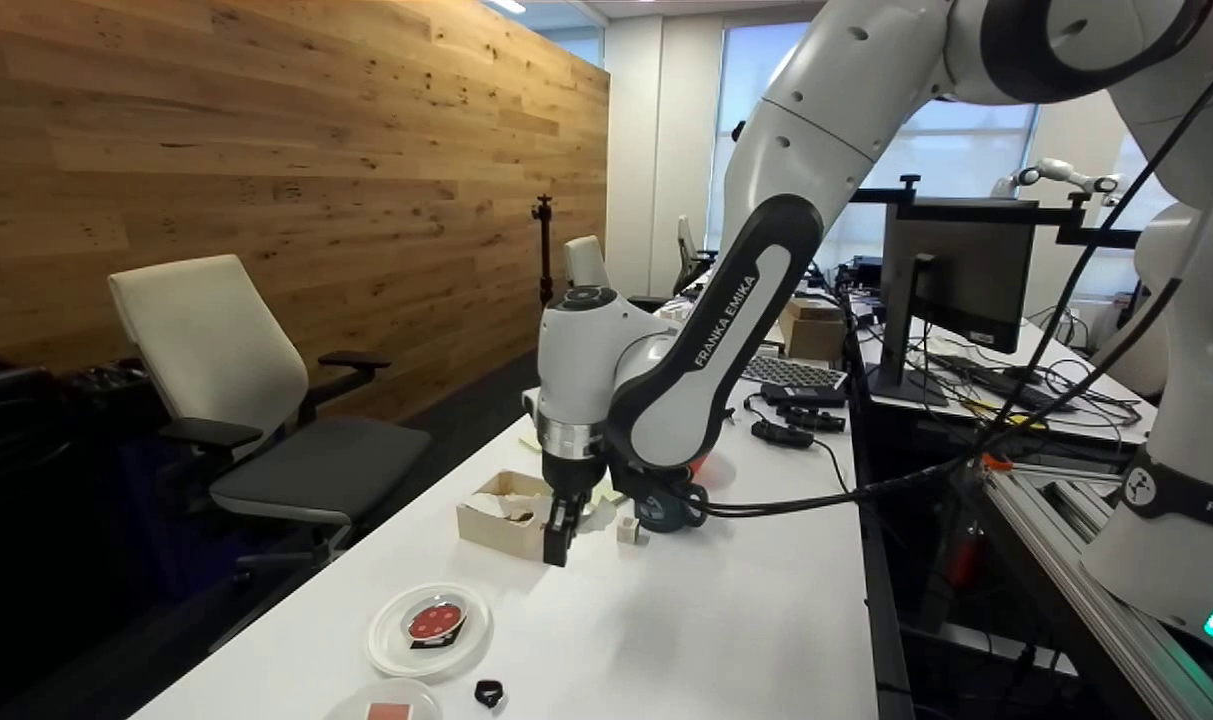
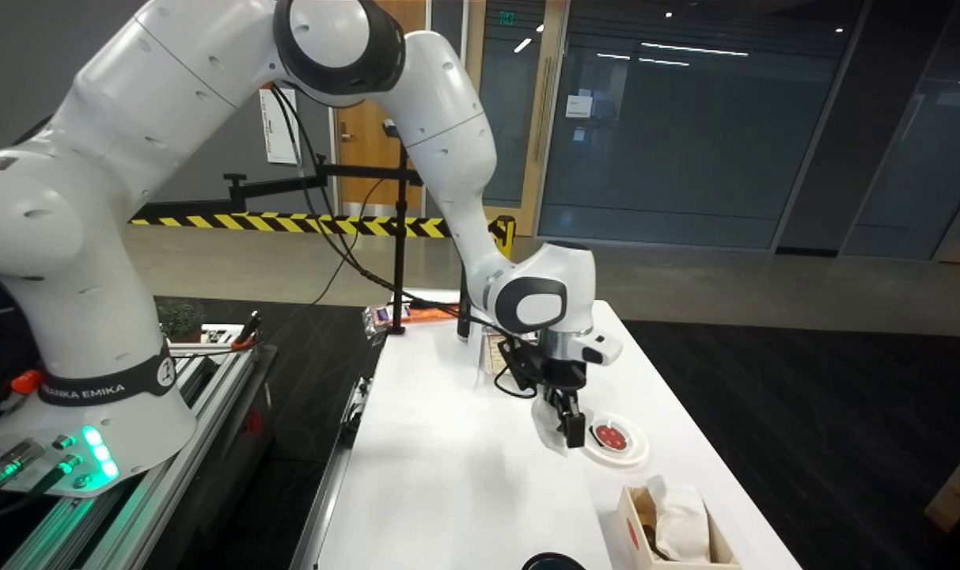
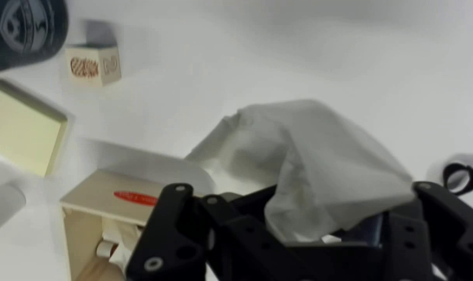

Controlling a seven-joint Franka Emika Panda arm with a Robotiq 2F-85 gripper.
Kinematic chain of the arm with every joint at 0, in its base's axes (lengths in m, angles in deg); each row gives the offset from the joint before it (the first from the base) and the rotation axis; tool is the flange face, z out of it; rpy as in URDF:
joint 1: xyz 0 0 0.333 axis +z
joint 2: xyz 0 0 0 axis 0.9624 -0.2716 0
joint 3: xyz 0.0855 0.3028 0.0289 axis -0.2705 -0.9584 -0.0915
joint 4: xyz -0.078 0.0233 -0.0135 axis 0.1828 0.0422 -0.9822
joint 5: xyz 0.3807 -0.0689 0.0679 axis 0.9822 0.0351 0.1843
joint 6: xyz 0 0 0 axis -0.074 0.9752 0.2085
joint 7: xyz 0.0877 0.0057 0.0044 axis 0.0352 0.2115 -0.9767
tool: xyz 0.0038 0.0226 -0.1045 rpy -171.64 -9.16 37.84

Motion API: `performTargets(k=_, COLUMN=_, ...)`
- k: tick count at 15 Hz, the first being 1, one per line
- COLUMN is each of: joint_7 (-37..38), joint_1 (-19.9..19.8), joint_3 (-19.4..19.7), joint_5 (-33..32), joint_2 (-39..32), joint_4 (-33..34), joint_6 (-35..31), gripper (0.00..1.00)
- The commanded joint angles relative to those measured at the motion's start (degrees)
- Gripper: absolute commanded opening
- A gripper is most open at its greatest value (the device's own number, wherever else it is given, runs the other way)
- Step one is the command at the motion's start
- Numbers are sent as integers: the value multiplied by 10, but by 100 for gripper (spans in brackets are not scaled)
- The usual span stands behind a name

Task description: Use the white napkin to wipe the item on the white plate.

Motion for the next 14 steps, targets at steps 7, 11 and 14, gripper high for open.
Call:
performTargets(k=7, joint_7=-181, joint_1=-67, joint_3=-96, joint_5=-44, joint_2=-112, joint_4=248, joint_6=6, gripper=0)
performTargets(k=11, joint_7=-264, joint_1=-85, joint_3=-146, joint_5=-41, joint_2=-161, joint_4=321, joint_6=27, gripper=0)
performTargets(k=14, joint_7=-307, joint_1=-96, joint_3=-163, joint_5=-38, joint_2=-206, joint_4=384, joint_6=81, gripper=0)
